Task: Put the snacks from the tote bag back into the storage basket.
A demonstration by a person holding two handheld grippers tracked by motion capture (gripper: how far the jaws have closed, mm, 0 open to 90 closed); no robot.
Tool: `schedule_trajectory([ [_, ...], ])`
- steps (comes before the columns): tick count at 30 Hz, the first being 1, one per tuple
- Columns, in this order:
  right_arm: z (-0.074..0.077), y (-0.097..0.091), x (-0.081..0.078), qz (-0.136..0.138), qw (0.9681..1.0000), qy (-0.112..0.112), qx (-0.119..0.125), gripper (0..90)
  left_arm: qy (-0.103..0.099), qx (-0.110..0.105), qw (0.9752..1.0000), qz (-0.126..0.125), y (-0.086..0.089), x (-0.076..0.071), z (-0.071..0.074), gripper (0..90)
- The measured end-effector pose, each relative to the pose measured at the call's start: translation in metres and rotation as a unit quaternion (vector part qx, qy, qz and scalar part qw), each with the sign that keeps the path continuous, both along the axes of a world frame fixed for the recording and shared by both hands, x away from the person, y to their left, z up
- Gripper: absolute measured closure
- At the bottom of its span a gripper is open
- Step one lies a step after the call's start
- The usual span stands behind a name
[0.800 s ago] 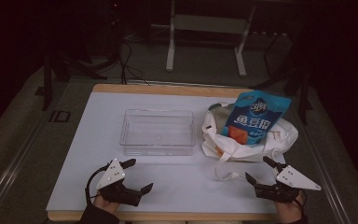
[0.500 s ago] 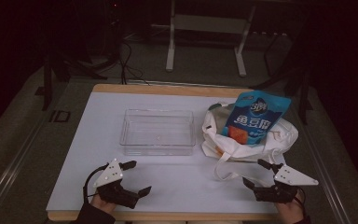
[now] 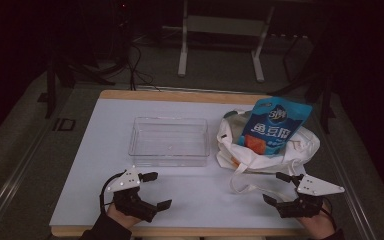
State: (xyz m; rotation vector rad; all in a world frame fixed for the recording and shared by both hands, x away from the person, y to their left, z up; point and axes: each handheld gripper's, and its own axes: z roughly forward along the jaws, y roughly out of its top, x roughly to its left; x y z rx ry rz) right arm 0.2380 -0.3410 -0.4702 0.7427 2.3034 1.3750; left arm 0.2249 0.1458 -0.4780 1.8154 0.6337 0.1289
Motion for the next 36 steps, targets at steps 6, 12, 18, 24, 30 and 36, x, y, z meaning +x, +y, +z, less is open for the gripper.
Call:
schedule_trajectory([
  [6, 0.008, 0.001, -0.003, 0.015, 0.9999, -0.004, -0.002, 13.1, -0.016, 0.010, 0.9998, -0.007, -0.011, 0.007, 0.009, 0.0],
  [12, 0.014, -0.002, -0.003, 0.018, 0.9998, -0.012, -0.005, 13.0, -0.019, 0.013, 0.9996, -0.017, -0.023, 0.016, 0.015, 0.0],
  [18, 0.026, -0.004, -0.003, 0.018, 0.9994, -0.031, 0.000, 11.8, -0.029, 0.020, 0.9989, -0.032, -0.044, 0.028, 0.025, 0.0],
  [24, 0.034, -0.003, 0.000, 0.025, 0.9987, -0.043, 0.004, 11.9, -0.032, 0.017, 0.9982, -0.049, -0.060, 0.038, 0.032, 0.0],
  [30, 0.042, -0.002, 0.004, 0.033, 0.9982, -0.049, 0.012, 13.0, -0.036, 0.019, 0.9971, -0.064, -0.073, 0.047, 0.041, 0.0],
  [36, 0.050, -0.005, 0.009, 0.029, 0.9977, -0.059, 0.016, 13.3, -0.042, 0.020, 0.9963, -0.072, -0.085, 0.056, 0.048, 0.0],
])
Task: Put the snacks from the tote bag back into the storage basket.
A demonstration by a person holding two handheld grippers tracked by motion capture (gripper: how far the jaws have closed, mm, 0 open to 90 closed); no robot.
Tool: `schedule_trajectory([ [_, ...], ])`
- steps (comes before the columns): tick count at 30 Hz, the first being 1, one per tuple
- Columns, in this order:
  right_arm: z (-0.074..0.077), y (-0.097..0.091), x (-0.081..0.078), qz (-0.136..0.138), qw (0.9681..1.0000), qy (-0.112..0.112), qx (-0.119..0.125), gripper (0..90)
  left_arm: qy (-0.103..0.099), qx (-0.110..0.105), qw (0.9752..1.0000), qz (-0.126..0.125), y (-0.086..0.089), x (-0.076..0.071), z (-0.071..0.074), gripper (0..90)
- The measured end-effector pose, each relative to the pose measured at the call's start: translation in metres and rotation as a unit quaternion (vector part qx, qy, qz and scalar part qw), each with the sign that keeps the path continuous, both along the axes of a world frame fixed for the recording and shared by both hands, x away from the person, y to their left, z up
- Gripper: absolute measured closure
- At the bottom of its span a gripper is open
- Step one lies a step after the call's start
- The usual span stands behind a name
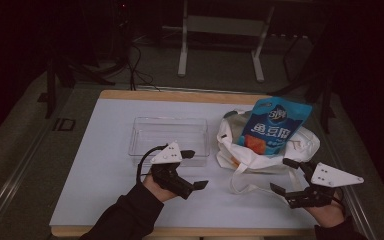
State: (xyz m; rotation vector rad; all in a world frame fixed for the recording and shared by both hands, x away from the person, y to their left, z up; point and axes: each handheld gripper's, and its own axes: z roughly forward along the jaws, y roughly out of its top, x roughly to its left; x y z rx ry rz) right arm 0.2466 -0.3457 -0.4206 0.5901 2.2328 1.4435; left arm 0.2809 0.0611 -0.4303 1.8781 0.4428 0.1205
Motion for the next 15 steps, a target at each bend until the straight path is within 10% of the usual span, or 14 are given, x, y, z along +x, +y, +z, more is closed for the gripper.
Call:
schedule_trajectory([
  [15, 0.012, -0.009, 0.012, -0.014, 0.9997, -0.020, -0.001, 18.1, -0.005, 0.000, 0.9999, -0.012, -0.023, 0.026, 0.014, 0.0],
])
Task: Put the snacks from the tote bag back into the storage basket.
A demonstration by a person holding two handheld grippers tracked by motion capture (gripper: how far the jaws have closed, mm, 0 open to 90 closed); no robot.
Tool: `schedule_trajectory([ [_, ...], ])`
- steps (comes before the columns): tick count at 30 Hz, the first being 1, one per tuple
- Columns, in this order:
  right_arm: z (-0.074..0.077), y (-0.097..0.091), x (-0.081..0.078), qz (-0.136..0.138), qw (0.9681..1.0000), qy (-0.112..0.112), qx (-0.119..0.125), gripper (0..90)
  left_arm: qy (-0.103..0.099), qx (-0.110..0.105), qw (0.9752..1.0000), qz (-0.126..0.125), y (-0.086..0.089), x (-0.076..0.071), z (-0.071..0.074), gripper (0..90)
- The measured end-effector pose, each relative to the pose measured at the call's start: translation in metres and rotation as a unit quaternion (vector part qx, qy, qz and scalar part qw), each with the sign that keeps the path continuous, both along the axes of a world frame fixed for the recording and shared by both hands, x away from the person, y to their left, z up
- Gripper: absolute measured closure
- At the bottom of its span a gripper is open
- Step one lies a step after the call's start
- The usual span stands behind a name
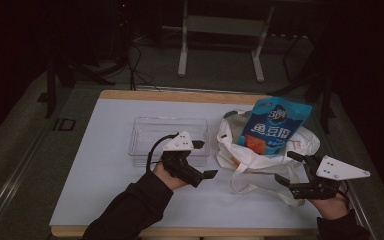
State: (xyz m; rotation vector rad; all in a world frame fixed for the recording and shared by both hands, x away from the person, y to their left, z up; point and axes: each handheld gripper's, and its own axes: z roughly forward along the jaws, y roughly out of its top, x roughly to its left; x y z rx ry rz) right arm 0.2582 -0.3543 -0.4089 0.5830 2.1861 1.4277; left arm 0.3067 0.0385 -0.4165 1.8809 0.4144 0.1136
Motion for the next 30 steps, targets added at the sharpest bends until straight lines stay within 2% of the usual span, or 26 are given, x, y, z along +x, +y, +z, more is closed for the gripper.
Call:
schedule_trajectory([
  [1, 0.001, -0.001, 0.002, -0.001, 1.0000, 0.002, 0.002, 18.1, 0.002, -0.006, 1.0000, -0.003, -0.006, 0.004, 0.002, 0.0],
  [4, 0.002, -0.003, 0.005, 0.000, 1.0000, 0.006, 0.003, 18.1, -0.001, -0.003, 1.0000, -0.010, -0.015, 0.009, 0.005, 0.0],
  [6, 0.002, -0.004, 0.006, 0.003, 1.0000, 0.007, 0.003, 18.1, -0.001, -0.003, 1.0000, -0.010, -0.015, 0.009, 0.005, 0.0],
  [9, 0.003, -0.005, 0.008, -0.001, 1.0000, 0.007, -0.005, 20.2, -0.011, 0.010, 0.9998, -0.017, -0.028, 0.015, 0.011, 0.0],
  [18, 0.008, -0.015, 0.017, -0.020, 0.9998, -0.001, -0.003, 21.6, -0.018, 0.014, 0.9994, -0.025, -0.051, 0.032, 0.020, 0.0],
  [24, 0.012, -0.020, 0.025, -0.020, 0.9998, -0.005, -0.005, 21.7, -0.020, 0.015, 0.9992, -0.031, -0.067, 0.045, 0.026, 0.0],
  [30, 0.016, -0.026, 0.035, -0.039, 0.9992, -0.012, -0.006, 21.6, -0.028, 0.023, 0.9988, -0.032, -0.080, 0.055, 0.029, 2.5],
])
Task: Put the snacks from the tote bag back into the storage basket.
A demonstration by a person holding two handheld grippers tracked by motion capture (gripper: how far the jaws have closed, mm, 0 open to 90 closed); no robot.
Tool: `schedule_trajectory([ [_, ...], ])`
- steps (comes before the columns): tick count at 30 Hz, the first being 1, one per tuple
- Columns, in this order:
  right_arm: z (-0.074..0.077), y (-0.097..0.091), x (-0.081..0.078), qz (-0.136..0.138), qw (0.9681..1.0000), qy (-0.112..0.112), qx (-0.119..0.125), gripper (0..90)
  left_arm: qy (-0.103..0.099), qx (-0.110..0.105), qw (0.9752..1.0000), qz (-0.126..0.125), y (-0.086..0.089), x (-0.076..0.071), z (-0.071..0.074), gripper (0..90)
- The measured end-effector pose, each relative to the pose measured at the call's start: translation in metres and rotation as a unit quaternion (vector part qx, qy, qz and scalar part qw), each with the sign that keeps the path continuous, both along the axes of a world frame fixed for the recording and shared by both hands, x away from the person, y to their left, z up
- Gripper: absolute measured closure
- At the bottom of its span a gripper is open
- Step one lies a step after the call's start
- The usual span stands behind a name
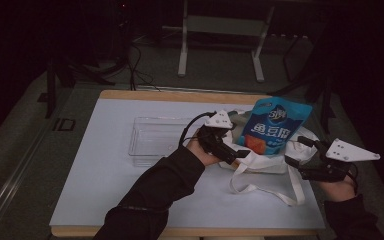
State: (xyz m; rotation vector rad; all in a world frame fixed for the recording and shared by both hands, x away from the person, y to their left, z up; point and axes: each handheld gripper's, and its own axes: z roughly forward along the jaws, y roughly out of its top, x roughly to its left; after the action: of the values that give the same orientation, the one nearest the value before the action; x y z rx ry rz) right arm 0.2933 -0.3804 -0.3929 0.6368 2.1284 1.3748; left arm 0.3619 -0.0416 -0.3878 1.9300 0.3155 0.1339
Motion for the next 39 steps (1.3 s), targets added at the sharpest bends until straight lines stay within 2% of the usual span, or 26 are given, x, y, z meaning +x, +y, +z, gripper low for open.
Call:
schedule_trajectory([
  [4, 0.002, -0.003, 0.009, -0.010, 0.9999, -0.001, -0.002, 20.5, -0.012, -0.006, 0.9998, 0.014, -0.006, 0.009, 0.001, 2.8],
  [6, 0.003, -0.006, 0.016, -0.020, 0.9998, 0.000, -0.001, 20.1, -0.011, -0.014, 0.9997, 0.016, -0.008, 0.015, 0.001, 8.0],
  [15, 0.000, -0.016, 0.035, -0.056, 0.9984, 0.006, -0.001, 20.0, -0.003, 0.003, 0.9986, 0.053, -0.024, 0.038, -0.005, 8.0],
  [17, 0.000, -0.019, 0.039, -0.062, 0.9981, 0.007, -0.001, 19.9, 0.000, 0.008, 0.9983, 0.057, -0.028, 0.043, -0.007, 11.1],
  [20, -0.001, -0.023, 0.046, -0.077, 0.9970, 0.010, 0.001, 20.0, 0.020, 0.023, 0.9987, 0.040, -0.035, 0.051, -0.011, 14.6],
  [27, -0.009, -0.028, 0.058, -0.094, 0.9952, 0.025, 0.006, 20.0, 0.020, 0.036, 0.9979, 0.051, -0.048, 0.061, -0.018, 17.1],
  [29, -0.012, -0.029, 0.063, -0.096, 0.9947, 0.034, 0.013, 20.0, 0.021, 0.039, 0.9977, 0.052, -0.052, 0.064, -0.020, 23.9],
  [32, -0.017, -0.030, 0.068, -0.095, 0.9943, 0.045, 0.019, 20.0, 0.032, 0.050, 0.9971, 0.046, -0.059, 0.069, -0.022, 24.6],
  [33, -0.018, -0.029, 0.070, -0.096, 0.9941, 0.046, 0.016, 20.0, 0.034, 0.051, 0.9972, 0.044, -0.061, 0.070, -0.024, 28.2],
  [34, -0.020, -0.029, 0.071, -0.095, 0.9941, 0.049, 0.015, 20.0, 0.031, 0.051, 0.9974, 0.041, -0.063, 0.070, -0.025, 32.3],
  [39, -0.026, -0.025, 0.080, -0.085, 0.9943, 0.062, 0.016, 21.9, 0.026, 0.047, 0.9972, 0.051, -0.070, 0.073, -0.030, 40.5],
])
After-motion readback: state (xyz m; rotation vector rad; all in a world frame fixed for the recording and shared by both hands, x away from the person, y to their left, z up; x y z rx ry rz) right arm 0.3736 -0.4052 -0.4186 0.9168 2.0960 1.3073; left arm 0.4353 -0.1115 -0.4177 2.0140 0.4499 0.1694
